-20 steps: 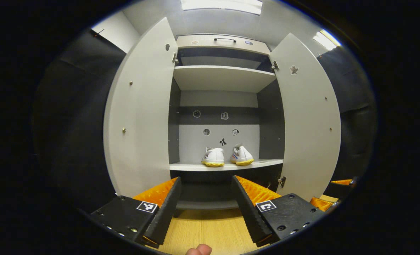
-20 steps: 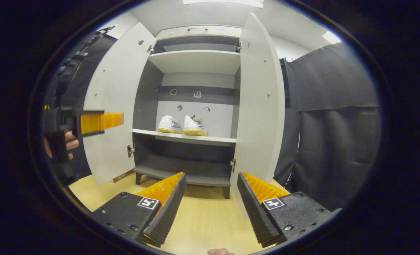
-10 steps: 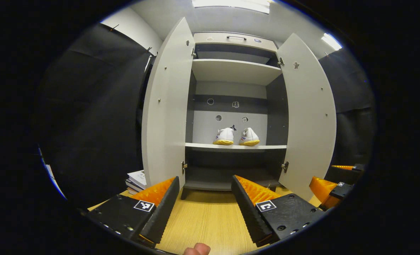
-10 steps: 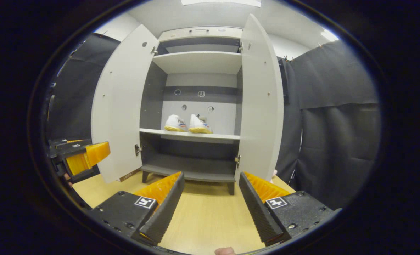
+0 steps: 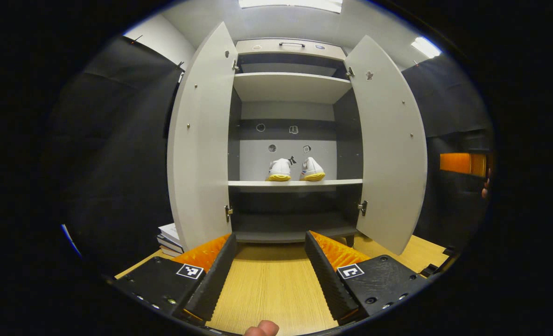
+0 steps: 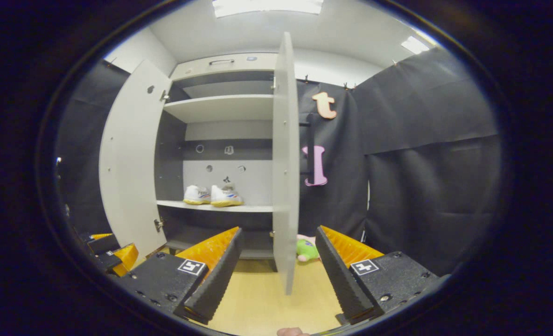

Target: Grab one shoe with the right hand and put it into the shoe cabinet, grab the other shoe with the left hand and put it into the shoe cabinet; then close the right door with the right hand and the left door with the left hand.

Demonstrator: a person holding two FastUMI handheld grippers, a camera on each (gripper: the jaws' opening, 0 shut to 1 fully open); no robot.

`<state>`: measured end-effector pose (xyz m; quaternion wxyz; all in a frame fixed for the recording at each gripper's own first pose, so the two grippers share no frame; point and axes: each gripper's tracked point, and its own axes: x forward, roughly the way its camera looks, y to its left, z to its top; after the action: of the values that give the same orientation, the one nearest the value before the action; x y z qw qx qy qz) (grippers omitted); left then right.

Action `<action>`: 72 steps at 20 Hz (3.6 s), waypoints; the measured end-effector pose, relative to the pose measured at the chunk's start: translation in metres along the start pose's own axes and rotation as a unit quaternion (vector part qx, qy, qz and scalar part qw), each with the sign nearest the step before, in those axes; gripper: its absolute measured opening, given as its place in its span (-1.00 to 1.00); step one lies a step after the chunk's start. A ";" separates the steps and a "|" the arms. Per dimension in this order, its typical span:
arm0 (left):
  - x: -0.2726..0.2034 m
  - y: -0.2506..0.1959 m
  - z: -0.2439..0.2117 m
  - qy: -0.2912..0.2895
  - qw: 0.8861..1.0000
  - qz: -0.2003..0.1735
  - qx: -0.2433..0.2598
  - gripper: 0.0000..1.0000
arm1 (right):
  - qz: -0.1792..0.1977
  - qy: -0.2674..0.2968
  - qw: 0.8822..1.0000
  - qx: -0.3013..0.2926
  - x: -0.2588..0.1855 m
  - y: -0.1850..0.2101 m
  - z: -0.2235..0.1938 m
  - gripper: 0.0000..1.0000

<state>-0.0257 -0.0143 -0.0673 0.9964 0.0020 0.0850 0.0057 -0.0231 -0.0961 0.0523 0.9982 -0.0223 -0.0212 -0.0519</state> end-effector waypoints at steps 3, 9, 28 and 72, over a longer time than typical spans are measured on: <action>-0.003 -0.013 -0.002 0.002 1.000 -0.017 0.009 0.76 | -0.029 -0.006 0.999 0.013 0.012 -0.038 0.023 0.96; -0.006 -0.018 -0.005 0.011 1.000 -0.020 0.017 0.76 | -0.051 -0.033 0.998 0.021 0.066 -0.091 0.075 0.96; -0.001 -0.010 -0.018 0.036 0.999 -0.002 0.011 0.77 | -0.011 -0.033 0.999 0.015 0.161 -0.065 0.112 0.91; 0.001 0.015 -0.019 0.028 0.999 0.010 0.017 0.77 | 0.098 -0.039 0.994 0.008 0.067 0.106 0.046 0.94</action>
<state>-0.0277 0.0013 -0.0862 0.9933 0.0198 0.1134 0.0138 0.0529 0.0045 0.0972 0.9970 -0.0186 -0.0584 0.0473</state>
